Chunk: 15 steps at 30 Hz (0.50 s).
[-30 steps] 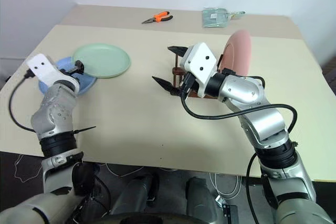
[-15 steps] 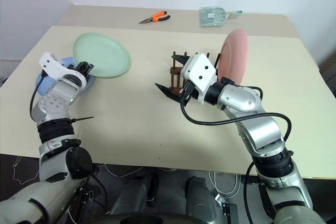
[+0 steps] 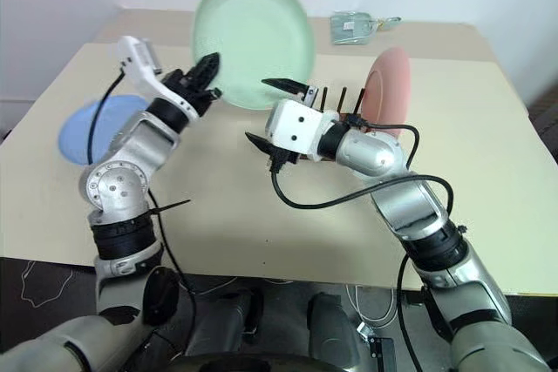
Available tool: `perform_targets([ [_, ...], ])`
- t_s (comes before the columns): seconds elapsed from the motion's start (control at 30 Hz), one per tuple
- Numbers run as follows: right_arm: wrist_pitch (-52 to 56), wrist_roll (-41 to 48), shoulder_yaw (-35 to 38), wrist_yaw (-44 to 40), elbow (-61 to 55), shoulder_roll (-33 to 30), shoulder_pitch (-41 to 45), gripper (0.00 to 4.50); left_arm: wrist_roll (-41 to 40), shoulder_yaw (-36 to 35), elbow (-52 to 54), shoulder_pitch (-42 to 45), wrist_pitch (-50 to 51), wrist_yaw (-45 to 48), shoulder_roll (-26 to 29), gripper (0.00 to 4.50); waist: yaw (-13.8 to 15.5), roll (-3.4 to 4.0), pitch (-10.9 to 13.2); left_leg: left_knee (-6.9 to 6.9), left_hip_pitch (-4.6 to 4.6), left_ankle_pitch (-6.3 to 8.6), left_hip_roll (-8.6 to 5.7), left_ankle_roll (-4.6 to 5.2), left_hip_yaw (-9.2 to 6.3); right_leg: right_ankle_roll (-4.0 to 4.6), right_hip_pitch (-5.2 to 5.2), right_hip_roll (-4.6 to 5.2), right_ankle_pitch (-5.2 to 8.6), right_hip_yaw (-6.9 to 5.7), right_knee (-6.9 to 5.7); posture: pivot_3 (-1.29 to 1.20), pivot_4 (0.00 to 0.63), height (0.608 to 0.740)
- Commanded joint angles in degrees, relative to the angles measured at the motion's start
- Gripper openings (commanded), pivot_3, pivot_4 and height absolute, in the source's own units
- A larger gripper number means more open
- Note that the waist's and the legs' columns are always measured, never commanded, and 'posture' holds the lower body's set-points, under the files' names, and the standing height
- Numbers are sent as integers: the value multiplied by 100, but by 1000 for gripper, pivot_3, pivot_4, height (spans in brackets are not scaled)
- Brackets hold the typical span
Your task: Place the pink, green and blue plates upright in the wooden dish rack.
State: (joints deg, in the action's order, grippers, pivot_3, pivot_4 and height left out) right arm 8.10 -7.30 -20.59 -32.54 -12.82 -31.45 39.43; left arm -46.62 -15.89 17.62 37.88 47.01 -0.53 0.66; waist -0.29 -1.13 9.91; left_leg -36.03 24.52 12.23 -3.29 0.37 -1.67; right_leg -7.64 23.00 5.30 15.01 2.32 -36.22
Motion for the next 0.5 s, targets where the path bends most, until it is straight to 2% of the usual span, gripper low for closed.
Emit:
perform_targets([
  [0.03,-421,-551,-99,119,392,61,220,4500,-398,88,387,111,106,-164,-102,45,-23,0,0,0,0,0,0,0,0,0,0,-1,0,0,0,0,150,738],
  [0.07,-467,-618,-96,119,488,82,234,4500,-445,104,391,104,127,-202,-109,45,-28,0,0,0,-1,-1,0,0,0,0,-2,-1,0,0,0,0,150,738],
  [0.17,-491,-934,-10,240,582,46,121,3728,-529,128,451,-20,206,-216,-30,0,-40,0,0,-1,-1,-2,0,-1,0,0,-1,-4,0,0,-1,0,150,738],
  [0.23,-510,-1028,39,267,583,70,76,2828,-582,104,458,-48,212,-217,13,0,-37,0,0,-1,-1,-2,1,-2,-1,0,-1,-5,0,1,-1,0,150,738],
  [0.33,-556,-1282,48,390,567,75,-5,1234,-827,-19,436,-79,159,-210,3,1206,-32,0,0,-2,-1,-3,1,-3,-1,0,-1,-5,0,1,-1,0,150,738],
  [0.4,-564,-1429,63,471,535,95,-61,271,-998,-117,432,-60,74,-272,-47,2195,-34,0,0,-3,-1,-3,1,-3,-1,0,-2,-5,0,1,-1,0,150,738],
  [0.5,-553,-1604,109,548,477,137,-125,252,-1105,-325,381,42,-232,-392,-96,3719,-29,-1,1,-3,-1,-7,1,-10,-1,0,-2,-5,0,1,-2,0,150,738],
])
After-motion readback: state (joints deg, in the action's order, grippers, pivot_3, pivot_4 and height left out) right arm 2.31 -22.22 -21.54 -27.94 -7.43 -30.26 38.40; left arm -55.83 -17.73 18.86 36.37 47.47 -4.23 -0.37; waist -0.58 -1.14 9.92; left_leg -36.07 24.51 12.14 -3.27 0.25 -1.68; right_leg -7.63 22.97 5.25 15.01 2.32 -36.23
